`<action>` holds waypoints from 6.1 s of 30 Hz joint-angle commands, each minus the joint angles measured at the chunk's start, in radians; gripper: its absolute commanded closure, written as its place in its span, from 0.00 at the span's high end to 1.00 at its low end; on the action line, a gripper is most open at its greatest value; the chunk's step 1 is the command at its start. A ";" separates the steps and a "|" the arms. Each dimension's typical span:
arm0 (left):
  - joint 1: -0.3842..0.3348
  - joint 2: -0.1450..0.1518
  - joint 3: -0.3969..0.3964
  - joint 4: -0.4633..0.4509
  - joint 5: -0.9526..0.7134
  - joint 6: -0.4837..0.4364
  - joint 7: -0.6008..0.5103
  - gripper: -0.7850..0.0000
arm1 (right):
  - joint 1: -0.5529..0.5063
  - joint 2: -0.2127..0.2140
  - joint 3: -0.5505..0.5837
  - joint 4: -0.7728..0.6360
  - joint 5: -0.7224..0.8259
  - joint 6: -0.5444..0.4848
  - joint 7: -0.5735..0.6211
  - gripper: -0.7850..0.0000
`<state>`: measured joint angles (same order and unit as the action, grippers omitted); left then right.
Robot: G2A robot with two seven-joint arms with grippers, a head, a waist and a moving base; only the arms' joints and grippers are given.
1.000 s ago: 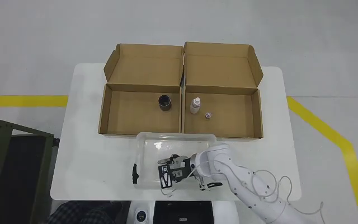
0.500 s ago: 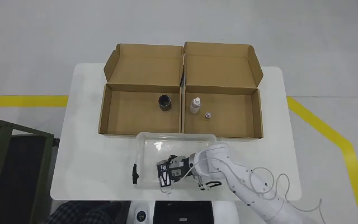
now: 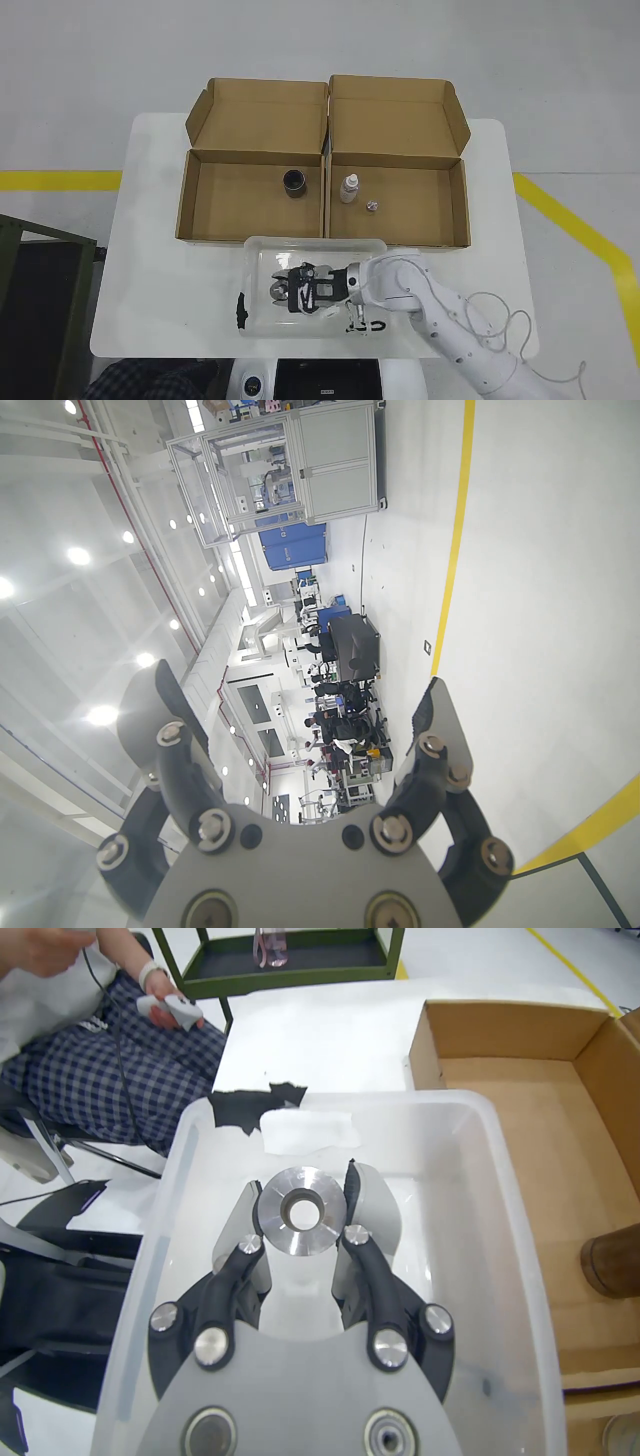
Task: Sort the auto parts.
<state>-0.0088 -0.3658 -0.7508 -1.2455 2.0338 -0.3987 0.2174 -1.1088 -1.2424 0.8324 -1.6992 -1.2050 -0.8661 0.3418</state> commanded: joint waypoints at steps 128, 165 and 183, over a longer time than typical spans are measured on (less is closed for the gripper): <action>0.000 0.000 0.000 0.000 0.000 0.000 0.000 1.00 | 0.516 -0.157 -0.215 0.494 -0.098 0.106 0.116 0.00; 0.000 0.000 0.000 0.000 0.000 0.000 0.000 1.00 | 0.489 -0.154 -0.120 0.392 -0.070 0.080 0.135 0.37; 0.000 0.000 0.000 0.000 0.000 0.000 0.000 1.00 | 0.158 -0.055 0.179 -0.050 -0.058 0.115 0.133 0.45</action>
<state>-0.0088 -0.3658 -0.7508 -1.2455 2.0338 -0.3987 0.2174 -0.9201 -1.3036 0.9872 -1.7178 -1.2598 -0.7521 0.4779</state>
